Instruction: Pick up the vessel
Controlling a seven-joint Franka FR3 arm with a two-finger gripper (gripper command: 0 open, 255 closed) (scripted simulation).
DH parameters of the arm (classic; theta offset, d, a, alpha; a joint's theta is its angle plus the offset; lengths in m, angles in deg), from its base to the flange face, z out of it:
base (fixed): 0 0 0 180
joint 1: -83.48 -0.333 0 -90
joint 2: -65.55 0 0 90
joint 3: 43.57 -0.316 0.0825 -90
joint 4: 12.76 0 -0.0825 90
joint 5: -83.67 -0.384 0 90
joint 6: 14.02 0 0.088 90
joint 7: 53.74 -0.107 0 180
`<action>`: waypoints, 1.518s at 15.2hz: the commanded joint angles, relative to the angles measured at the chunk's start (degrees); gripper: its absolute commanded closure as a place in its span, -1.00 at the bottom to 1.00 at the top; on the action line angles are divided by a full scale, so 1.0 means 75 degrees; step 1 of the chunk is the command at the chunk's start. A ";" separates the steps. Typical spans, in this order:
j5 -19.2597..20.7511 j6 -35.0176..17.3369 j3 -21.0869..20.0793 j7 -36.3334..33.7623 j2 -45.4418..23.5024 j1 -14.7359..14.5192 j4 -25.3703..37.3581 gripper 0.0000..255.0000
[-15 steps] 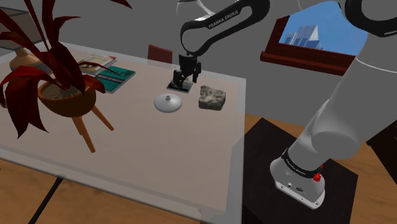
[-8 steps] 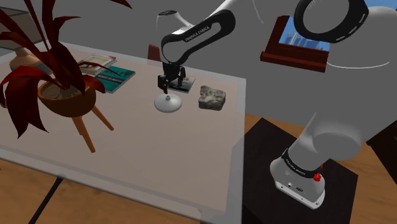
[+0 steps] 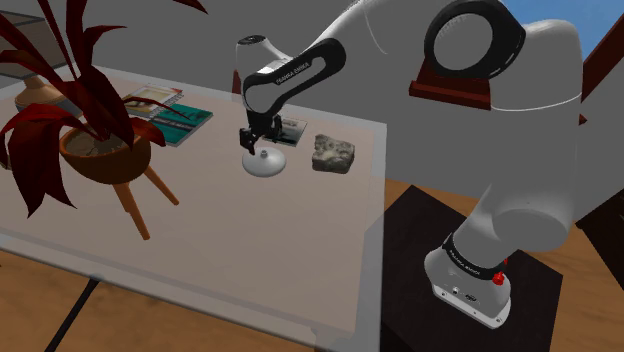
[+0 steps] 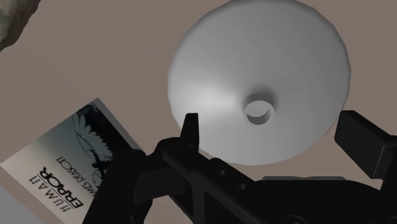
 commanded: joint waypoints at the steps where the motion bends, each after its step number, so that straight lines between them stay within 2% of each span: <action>1: 0.0028 -0.0182 0.0013 -0.0036 -0.0106 -0.0013 -0.0074 -1.00; 4: 0.0035 -0.0225 0.0017 -0.0043 -0.0140 -0.0016 -0.0083 -1.00; 5: 0.0035 -0.0229 0.0017 -0.0044 -0.0134 -0.0016 -0.0093 1.00; 14: 0.0035 -0.0225 0.0017 -0.0043 -0.0140 -0.0016 -0.0083 1.00; 23: -0.0072 0.0469 -0.0042 0.0060 0.0352 0.0016 0.0124 1.00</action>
